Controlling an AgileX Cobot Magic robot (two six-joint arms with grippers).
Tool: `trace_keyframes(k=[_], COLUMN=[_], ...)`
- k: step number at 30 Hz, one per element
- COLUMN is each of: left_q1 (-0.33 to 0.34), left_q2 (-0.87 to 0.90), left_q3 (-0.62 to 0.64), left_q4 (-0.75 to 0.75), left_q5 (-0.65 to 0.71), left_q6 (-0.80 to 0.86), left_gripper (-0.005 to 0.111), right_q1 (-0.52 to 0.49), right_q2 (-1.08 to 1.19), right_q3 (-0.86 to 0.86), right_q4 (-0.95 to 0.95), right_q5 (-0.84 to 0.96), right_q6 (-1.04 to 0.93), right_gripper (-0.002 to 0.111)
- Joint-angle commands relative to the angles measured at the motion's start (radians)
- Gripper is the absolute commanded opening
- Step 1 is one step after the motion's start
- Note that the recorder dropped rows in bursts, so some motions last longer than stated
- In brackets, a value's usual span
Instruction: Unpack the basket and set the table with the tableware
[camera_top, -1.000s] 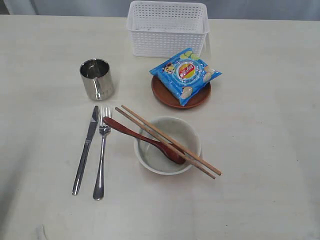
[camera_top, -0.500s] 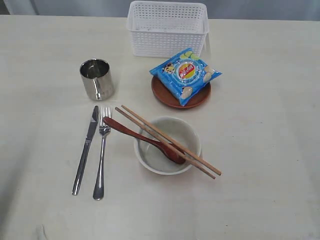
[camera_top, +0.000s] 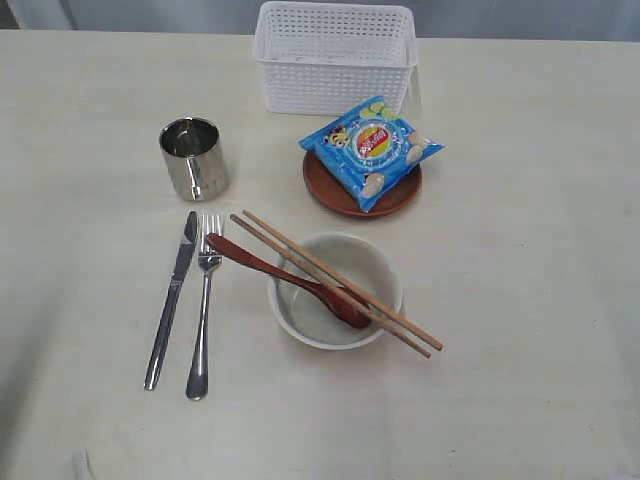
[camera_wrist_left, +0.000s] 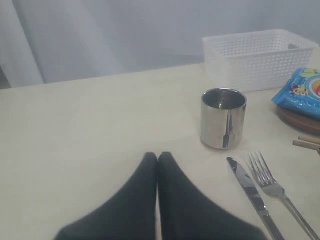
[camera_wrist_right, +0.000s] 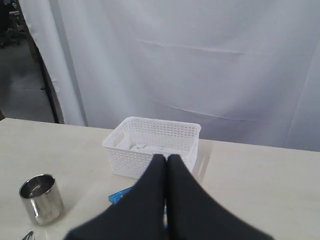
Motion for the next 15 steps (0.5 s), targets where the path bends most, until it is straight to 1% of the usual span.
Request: trace_keyframes(k=[1, 4, 7, 10, 13, 15], left_q1=[0.000, 0.000, 0.000, 0.000, 0.000, 0.000], left_q2=[-0.003, -0.003, -0.003, -0.003, -0.003, -0.003], left_q3=[0.002, 0.002, 0.002, 0.002, 0.002, 0.002], left_q4=[-0.004, -0.004, -0.004, -0.004, -0.004, -0.004], left_q5=[-0.008, -0.008, -0.008, -0.008, -0.008, -0.008], left_q6=[-0.003, -0.003, -0.003, -0.003, -0.003, -0.003], left_gripper=[0.000, 0.000, 0.000, 0.000, 0.000, 0.000], right_q1=[-0.121, -0.263, -0.366, -0.412, -0.415, -0.415], right_q2=[-0.081, -0.180, -0.286, -0.372, -0.460, -0.471], right_q3=[0.008, 0.044, 0.114, 0.193, 0.293, 0.337], right_q4=[0.010, 0.046, 0.081, 0.108, 0.203, 0.271], right_q5=[0.021, 0.058, 0.067, 0.061, -0.029, -0.064], right_q6=[-0.007, -0.007, -0.007, -0.007, -0.007, -0.009], right_gripper=[-0.001, -0.001, -0.001, -0.001, -0.001, -0.001])
